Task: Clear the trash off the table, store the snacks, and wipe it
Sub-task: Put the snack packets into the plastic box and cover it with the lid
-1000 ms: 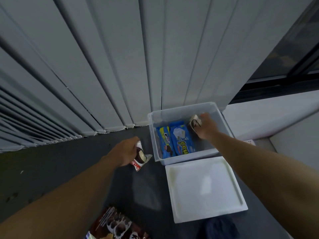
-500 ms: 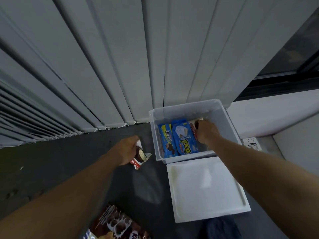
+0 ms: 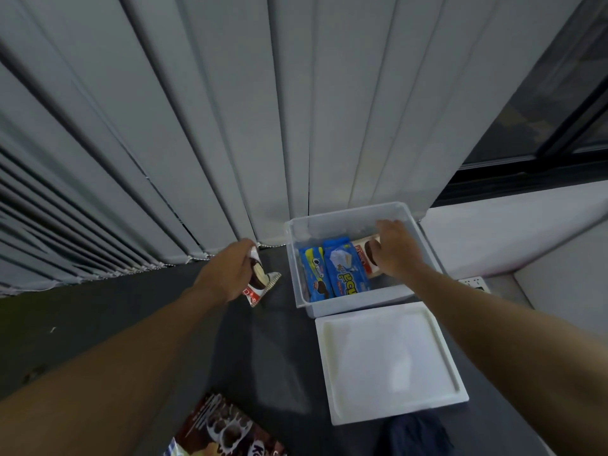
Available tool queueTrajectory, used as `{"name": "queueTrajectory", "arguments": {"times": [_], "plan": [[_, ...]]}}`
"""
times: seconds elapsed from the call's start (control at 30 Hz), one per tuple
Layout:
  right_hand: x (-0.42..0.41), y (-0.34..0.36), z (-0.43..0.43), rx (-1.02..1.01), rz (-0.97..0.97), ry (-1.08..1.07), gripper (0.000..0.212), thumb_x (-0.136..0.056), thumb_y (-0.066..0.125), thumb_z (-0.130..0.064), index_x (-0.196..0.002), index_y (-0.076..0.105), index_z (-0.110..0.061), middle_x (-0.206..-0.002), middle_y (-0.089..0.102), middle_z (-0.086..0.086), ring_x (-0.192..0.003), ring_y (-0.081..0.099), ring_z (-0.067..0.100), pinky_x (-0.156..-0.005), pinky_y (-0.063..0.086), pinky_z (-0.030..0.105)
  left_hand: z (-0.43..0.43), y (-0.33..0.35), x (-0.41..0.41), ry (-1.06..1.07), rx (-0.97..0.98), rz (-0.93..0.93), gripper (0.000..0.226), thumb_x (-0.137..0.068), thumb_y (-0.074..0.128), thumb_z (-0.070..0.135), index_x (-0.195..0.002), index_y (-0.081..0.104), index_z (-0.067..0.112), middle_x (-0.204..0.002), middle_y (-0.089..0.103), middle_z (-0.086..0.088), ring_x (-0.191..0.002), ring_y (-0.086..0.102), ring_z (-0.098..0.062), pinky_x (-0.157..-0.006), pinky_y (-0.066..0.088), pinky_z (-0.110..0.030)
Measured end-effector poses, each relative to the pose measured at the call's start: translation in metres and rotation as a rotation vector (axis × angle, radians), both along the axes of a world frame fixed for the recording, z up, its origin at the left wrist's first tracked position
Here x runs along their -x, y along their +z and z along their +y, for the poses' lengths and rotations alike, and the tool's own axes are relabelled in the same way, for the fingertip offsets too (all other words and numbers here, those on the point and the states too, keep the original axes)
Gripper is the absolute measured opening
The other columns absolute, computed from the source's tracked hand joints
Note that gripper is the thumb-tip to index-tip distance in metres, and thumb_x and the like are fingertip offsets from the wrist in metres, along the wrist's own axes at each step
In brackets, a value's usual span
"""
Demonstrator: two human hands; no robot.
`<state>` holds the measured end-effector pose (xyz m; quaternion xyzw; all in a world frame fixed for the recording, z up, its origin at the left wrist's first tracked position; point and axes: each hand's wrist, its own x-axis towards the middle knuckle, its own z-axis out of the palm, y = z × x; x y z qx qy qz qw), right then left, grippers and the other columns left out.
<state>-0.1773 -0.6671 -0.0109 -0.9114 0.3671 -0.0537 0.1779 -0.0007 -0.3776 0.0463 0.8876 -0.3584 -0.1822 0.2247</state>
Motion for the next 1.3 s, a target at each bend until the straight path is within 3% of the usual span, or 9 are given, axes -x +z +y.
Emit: {"name": "queueTrajectory", "arguments": {"times": [0.07,0.2,0.4,0.63,0.73,0.9,1.03,1.17,1.3], "plan": [[0.012,0.005,-0.002,0.102,-0.08,0.045,0.046,-0.097,0.053,-0.021,-0.141,0.045,-0.007,-0.146,0.046,0.016,-0.142,0.033,0.032,-0.11,0.04,0.046,-0.004,0.009,0.001,0.018,0.056,-0.041,0.018,-0.102,0.036,0.018,-0.1,0.054,0.018,-0.092,0.061,-0.006,-0.079,0.059,-0.02,-0.07,0.05,-0.039],[0.028,0.015,-0.008,0.204,-0.051,0.069,0.05,-0.1,0.045,-0.027,-0.146,0.037,-0.006,-0.154,0.037,0.014,-0.147,0.024,0.032,-0.113,0.036,0.05,-0.021,0.026,0.001,0.033,0.133,-0.103,0.022,-0.103,0.033,0.022,-0.101,0.055,0.019,-0.094,0.063,-0.007,-0.083,0.06,-0.025,-0.078,0.05,-0.043],[0.044,0.01,-0.015,0.053,0.045,0.027,0.061,-0.104,0.031,-0.037,-0.155,0.013,-0.008,-0.164,0.016,0.011,-0.15,0.017,0.03,-0.118,0.028,0.046,-0.061,0.04,0.01,-0.023,0.213,-0.089,0.024,-0.101,0.033,0.025,-0.101,0.056,0.019,-0.096,0.064,-0.008,-0.086,0.061,-0.029,-0.08,0.05,-0.042],[0.047,0.019,-0.016,-0.049,-0.099,0.057,0.062,-0.103,0.02,-0.038,-0.153,0.023,-0.001,-0.162,0.021,0.014,-0.15,0.019,0.027,-0.123,0.019,0.041,-0.116,0.029,0.029,-0.107,0.142,0.019,0.021,-0.099,0.036,0.011,-0.101,0.058,0.012,-0.09,0.06,-0.008,-0.08,0.059,-0.026,-0.069,0.045,-0.033],[0.047,0.015,-0.018,-0.075,-0.117,0.026,0.061,-0.106,0.014,-0.041,-0.154,0.022,-0.004,-0.162,0.023,0.011,-0.15,0.021,0.022,-0.122,0.017,0.035,-0.138,0.012,0.04,-0.089,0.083,0.118,0.022,-0.096,0.035,0.007,-0.095,0.057,0.014,-0.088,0.061,-0.011,-0.078,0.057,-0.026,-0.069,0.045,-0.035],[0.05,0.009,-0.021,-0.068,-0.113,0.036,0.072,-0.102,0.007,-0.052,-0.156,0.017,-0.006,-0.163,0.022,0.01,-0.15,0.02,0.021,-0.122,0.024,0.041,-0.17,-0.024,0.062,-0.075,-0.044,0.276,0.023,-0.102,0.036,0.013,-0.118,0.052,0.007,-0.106,0.06,-0.015,-0.088,0.056,-0.025,-0.064,0.041,-0.029],[0.048,0.014,-0.018,-0.081,-0.132,0.021,0.056,-0.107,0.023,-0.034,-0.156,0.018,-0.008,-0.163,0.021,0.008,-0.151,0.017,0.02,-0.123,0.018,0.037,-0.187,-0.056,0.072,-0.024,-0.105,0.444,0.01,-0.1,0.044,0.016,-0.104,0.053,0.014,-0.108,0.061,-0.013,-0.092,0.058,-0.024,-0.072,0.048,-0.034],[0.046,0.011,-0.017,-0.126,-0.165,-0.034,0.062,-0.105,0.016,-0.044,-0.157,0.02,-0.012,-0.163,0.022,0.002,-0.15,0.017,0.014,-0.123,0.022,0.039,-0.197,-0.074,0.085,0.024,-0.024,0.682,0.014,-0.093,0.059,0.012,-0.103,0.053,0.019,-0.103,0.06,-0.005,-0.102,0.061,-0.024,-0.089,0.055,-0.04],[0.045,0.011,-0.015,-0.096,-0.162,-0.045,0.061,-0.105,0.016,-0.044,-0.157,0.02,-0.014,-0.163,0.022,0.001,-0.15,0.018,0.014,-0.121,0.017,0.031,-0.2,-0.085,0.089,-0.301,-0.182,0.254,0.029,-0.092,0.059,0.024,-0.121,0.059,0.021,-0.119,0.061,-0.007,-0.113,0.058,-0.025,-0.088,0.048,-0.031]]}}
